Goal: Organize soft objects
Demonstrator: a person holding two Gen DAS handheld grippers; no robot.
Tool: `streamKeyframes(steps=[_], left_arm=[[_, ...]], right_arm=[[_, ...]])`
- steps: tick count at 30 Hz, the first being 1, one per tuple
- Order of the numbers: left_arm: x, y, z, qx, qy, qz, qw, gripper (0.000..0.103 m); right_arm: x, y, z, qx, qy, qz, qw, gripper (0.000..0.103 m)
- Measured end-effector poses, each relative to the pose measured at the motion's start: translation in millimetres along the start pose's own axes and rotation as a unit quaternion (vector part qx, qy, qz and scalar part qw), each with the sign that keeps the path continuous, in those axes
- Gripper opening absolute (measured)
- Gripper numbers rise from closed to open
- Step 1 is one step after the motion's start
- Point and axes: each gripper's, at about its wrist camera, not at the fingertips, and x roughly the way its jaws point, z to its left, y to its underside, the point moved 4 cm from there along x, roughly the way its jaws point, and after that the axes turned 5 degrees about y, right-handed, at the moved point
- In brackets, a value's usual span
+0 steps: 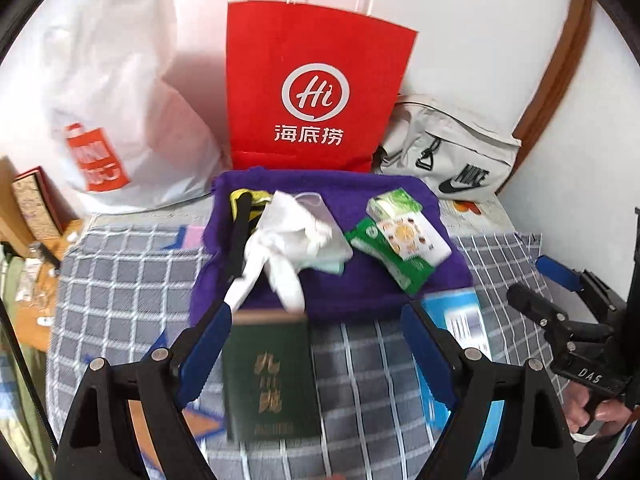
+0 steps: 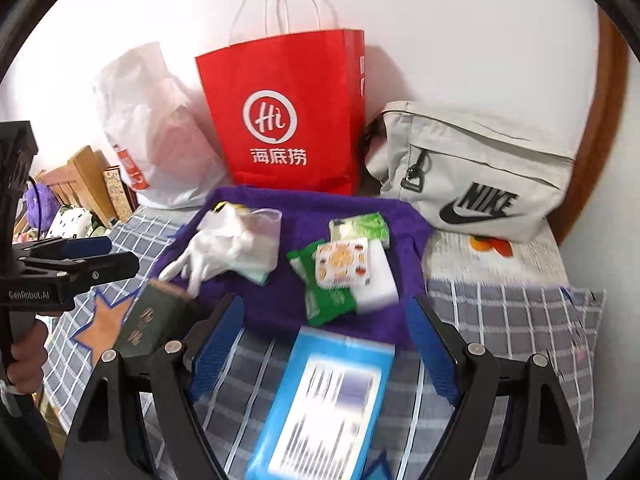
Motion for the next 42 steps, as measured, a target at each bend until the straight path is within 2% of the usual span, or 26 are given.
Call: streamKeyframes(steps=[6,8,10,15,26,42], left_arm=[[-55,40,-14,-0.004,-0.007,-0.022,0.9997,0.098],[-73,54,-21,-0.003,-0.004,-0.030,0.9995,0.099],[-87,64,-29,0.000,-0.002,-0.039,0.9992,0.102],[-119,94,-48,0.012,-0.018,-0.044,0.9988,0.103],[-165,140,-79,0.035,-0.054,-0.093,0.9936,0.103],[-189,154,-85,0.034,-0.072,-0.121,0.9894,0.103]], right_arm=[[-65,31,11,0.009,0.014,-0.020,1.000,0.083],[-82,40,13,0.015,0.017,-0.026,0.999,0.087],[-99,50,15,0.017,0.018,-0.036,0.999,0.096],[-138,80,14,0.035,0.021,-0.048,0.998,0.097],[-181,128,5,0.063,0.038,-0.044,0.996,0.097],[-212,140,9,0.053,0.053,-0.061,0.995,0.097]])
